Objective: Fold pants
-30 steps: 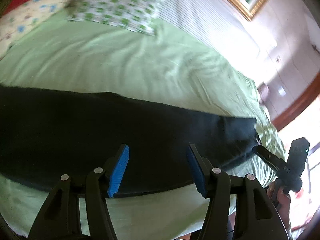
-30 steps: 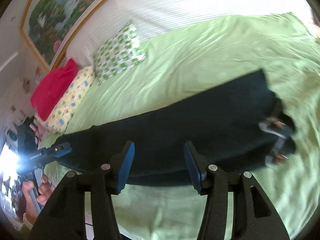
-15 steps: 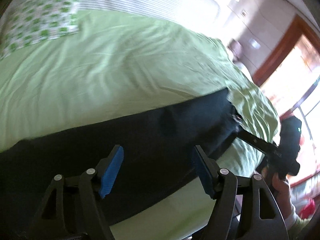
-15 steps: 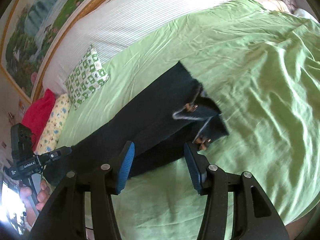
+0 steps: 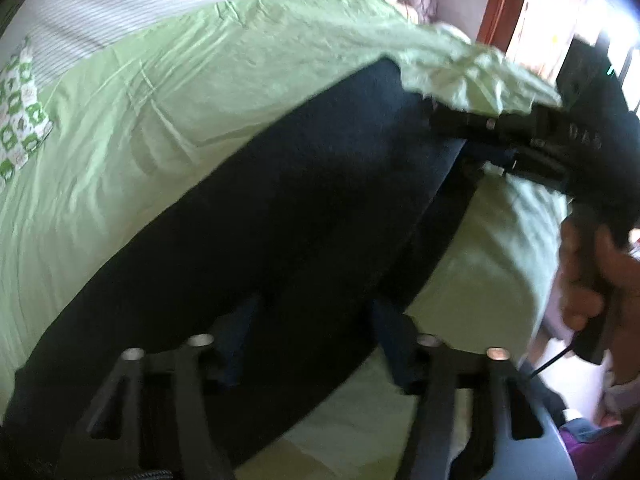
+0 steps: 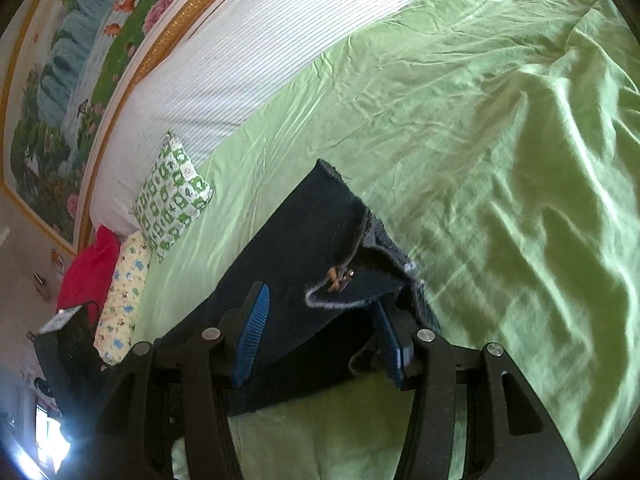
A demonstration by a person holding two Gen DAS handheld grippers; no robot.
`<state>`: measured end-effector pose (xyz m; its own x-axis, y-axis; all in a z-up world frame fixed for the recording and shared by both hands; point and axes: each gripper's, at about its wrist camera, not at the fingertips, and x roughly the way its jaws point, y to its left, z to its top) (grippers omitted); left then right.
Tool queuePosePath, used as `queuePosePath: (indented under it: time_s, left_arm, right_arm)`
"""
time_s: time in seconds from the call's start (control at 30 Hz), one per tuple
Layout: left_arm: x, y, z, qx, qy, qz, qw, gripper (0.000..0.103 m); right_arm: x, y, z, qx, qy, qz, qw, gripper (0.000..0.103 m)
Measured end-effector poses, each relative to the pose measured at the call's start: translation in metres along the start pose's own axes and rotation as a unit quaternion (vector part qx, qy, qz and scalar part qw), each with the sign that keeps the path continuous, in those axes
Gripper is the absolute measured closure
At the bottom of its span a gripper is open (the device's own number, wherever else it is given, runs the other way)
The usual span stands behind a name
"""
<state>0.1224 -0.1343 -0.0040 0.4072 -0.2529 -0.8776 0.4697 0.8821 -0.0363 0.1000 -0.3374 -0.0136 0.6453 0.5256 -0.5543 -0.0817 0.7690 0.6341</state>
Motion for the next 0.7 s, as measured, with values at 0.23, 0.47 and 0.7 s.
queuePosePath:
  time_s: [0.23, 0.47, 0.7]
  left_arm:
    - [-0.022, -0.009, -0.002, 0.025, -0.012, -0.003, 0.9996, 0.097]
    - [-0.019, -0.005, -0.012, 0.022, 0.006, -0.036, 0.9991, 0.091]
    - [-0.042, 0.015, -0.004, -0.020, -0.005, -0.064, 0.9977, 0.049]
  right_arm:
    - [-0.009, 0.001, -0.003, -0.007, -0.006, 0.020, 1.000, 0.096]
    - [-0.024, 0.001, -0.010, -0.014, 0.010, 0.011, 1.000, 0.094]
    - [-0.023, -0.015, -0.013, 0.017, 0.017, -0.009, 1.000, 0.087]
